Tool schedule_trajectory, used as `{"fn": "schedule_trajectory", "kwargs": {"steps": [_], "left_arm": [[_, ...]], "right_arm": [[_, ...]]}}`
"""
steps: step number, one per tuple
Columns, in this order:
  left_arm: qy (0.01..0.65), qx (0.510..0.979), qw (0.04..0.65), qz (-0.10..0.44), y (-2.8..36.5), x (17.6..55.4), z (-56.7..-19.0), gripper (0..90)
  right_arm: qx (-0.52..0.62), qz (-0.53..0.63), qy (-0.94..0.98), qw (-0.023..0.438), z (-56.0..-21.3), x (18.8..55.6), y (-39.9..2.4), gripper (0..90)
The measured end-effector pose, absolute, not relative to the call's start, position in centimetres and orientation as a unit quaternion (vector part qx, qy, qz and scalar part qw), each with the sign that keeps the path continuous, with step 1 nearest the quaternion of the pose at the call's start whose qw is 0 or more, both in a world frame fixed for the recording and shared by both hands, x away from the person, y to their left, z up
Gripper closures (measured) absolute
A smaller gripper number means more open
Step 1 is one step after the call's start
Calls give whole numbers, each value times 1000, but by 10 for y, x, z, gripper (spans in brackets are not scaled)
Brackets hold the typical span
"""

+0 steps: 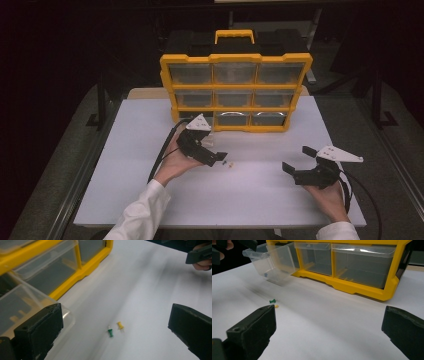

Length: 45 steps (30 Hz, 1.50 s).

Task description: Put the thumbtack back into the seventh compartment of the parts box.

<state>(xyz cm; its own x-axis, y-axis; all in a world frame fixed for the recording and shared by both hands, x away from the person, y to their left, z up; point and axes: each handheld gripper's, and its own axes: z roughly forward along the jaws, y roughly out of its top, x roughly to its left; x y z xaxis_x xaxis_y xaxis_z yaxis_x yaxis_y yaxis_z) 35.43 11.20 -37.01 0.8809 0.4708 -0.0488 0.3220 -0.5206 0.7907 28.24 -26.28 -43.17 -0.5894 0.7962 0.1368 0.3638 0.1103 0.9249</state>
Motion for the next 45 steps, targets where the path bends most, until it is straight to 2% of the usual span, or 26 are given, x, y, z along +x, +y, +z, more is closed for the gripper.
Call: {"fn": "schedule_trajectory", "kwargs": {"steps": [24,35,45], "left_arm": [[233,882,406,46,86,350,-405,0],[244,887,388,48,86,355,-420,62],[260,886,383,28,86,363,-433,140]], "right_arm": [[404,531,716,204,-432,281,-264,0],[403,531,717,204,-432,281,-264,0],[403,531,718,201,-432,281,-264,0]]}}
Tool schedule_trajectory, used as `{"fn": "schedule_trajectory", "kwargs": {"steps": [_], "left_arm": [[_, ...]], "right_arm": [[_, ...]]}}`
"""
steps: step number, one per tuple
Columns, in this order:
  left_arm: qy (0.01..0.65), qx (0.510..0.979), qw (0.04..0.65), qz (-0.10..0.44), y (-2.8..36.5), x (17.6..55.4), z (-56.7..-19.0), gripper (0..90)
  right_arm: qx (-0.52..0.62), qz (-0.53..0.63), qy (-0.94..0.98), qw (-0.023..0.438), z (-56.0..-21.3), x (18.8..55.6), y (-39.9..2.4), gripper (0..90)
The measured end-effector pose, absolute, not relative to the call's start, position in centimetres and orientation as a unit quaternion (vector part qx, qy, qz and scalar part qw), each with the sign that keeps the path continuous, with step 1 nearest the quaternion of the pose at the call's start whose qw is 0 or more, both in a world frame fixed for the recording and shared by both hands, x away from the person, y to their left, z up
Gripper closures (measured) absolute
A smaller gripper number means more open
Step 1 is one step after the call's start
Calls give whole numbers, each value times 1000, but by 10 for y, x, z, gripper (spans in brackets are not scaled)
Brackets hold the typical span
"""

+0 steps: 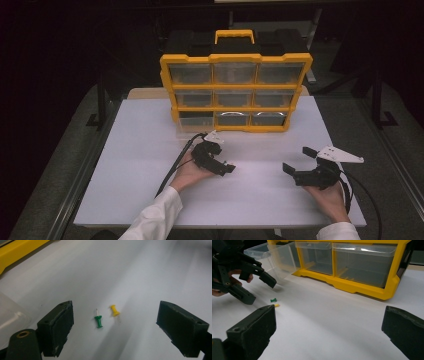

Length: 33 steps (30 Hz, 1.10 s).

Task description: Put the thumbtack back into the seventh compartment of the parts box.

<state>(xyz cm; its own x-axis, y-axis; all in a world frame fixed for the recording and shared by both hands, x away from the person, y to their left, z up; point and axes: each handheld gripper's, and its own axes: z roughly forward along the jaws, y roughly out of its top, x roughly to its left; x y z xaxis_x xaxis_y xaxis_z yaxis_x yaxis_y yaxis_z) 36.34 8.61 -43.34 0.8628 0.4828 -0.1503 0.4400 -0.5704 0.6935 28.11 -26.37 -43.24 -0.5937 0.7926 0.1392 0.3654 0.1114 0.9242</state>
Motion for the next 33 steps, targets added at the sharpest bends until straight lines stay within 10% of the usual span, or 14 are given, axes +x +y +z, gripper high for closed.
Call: {"fn": "schedule_trajectory", "kwargs": {"steps": [33], "left_arm": [[280,895,339,73,82,364,-446,698]], "right_arm": [[401,526,724,194,-434,282,-263,0]]}}
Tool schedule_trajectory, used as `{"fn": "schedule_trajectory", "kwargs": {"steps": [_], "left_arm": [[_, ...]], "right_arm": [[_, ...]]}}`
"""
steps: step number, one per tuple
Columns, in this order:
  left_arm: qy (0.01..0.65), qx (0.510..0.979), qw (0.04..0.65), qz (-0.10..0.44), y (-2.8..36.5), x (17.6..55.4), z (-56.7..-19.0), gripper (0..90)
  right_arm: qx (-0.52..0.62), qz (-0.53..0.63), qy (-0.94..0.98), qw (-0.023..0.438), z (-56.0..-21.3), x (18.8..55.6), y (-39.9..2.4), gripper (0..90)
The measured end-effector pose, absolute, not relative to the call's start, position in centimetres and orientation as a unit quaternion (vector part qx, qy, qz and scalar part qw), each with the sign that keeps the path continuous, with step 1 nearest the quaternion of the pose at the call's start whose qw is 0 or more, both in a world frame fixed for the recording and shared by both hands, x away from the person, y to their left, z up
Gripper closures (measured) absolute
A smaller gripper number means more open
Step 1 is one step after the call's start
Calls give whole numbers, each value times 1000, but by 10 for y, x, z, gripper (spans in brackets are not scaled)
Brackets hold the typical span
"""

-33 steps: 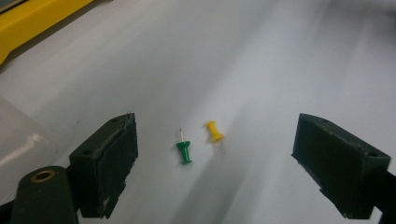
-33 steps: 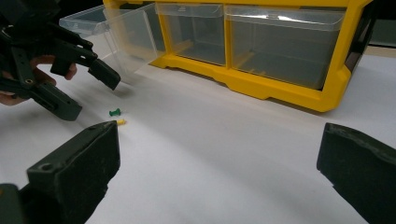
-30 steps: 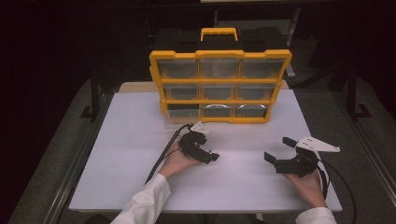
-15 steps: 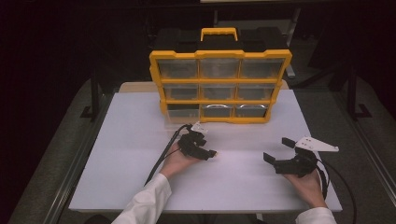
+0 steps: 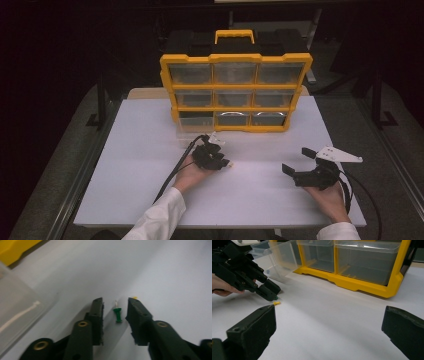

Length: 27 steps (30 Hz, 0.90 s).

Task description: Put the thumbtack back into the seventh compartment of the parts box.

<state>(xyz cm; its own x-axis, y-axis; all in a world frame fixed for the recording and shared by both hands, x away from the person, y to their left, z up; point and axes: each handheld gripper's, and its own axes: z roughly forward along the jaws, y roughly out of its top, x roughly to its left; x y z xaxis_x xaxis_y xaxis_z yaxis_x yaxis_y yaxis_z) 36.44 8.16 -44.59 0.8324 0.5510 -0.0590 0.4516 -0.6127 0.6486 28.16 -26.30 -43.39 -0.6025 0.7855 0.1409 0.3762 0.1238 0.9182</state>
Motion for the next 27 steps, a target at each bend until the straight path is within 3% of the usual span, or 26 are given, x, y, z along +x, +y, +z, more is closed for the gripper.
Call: {"fn": "schedule_trajectory", "kwargs": {"steps": [5,13,20,27], "left_arm": [[282,894,341,73,84,366,-446,841],[287,888,356,49,89,367,-442,851],[269,887,367,77,95,358,-424,854],[258,858,433,96,114,347,-392,853]], "right_arm": [[402,524,725,195,-434,282,-263,0],[402,524,725,196,-434,282,-263,0],[402,523,725,197,-434,282,-263,0],[405,522,723,200,-434,282,-263,0]]}}
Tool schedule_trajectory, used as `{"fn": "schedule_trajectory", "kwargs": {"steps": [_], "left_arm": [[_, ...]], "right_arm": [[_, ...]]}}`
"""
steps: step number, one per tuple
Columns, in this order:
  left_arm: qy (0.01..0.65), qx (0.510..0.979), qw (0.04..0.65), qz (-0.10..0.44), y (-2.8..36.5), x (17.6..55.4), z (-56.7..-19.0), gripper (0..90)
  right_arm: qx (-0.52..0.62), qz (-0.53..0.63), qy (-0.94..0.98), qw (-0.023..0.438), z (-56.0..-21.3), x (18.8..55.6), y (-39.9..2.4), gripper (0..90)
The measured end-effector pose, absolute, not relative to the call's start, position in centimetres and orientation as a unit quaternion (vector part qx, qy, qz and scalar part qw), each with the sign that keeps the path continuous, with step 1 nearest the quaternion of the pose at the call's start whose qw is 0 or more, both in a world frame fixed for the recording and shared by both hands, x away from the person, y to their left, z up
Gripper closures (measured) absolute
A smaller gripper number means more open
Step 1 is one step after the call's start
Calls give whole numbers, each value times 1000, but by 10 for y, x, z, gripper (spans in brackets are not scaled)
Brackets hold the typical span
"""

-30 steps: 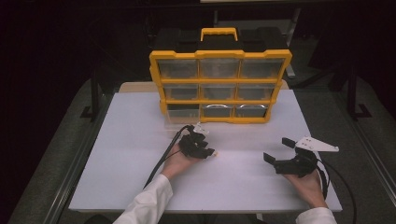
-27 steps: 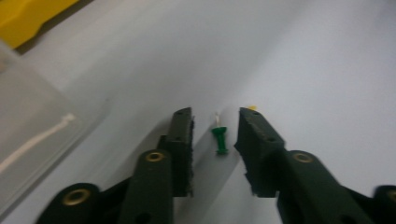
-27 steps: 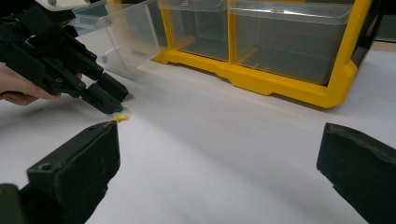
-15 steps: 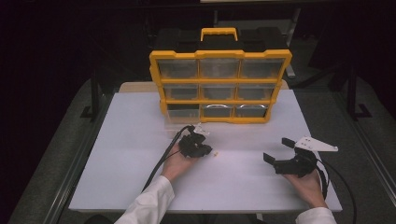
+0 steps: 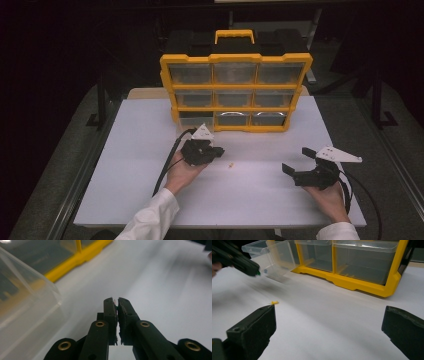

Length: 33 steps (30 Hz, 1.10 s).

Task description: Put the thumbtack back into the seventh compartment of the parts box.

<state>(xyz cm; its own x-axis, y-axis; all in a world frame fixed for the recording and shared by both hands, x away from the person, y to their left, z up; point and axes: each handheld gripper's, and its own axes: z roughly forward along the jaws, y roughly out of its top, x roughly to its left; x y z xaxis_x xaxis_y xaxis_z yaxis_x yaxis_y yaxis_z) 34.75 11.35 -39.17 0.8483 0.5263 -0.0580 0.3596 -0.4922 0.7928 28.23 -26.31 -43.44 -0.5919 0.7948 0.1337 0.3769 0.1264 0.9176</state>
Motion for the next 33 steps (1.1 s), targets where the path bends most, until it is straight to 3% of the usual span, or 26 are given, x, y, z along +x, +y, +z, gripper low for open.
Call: {"fn": "schedule_trajectory", "kwargs": {"steps": [20,33], "left_arm": [[302,816,475,131,153,366,-359,853],[345,806,457,150,168,390,-358,856]], "right_arm": [[409,520,723,201,-435,283,-264,0],[410,521,721,201,-436,283,-265,0]]}}
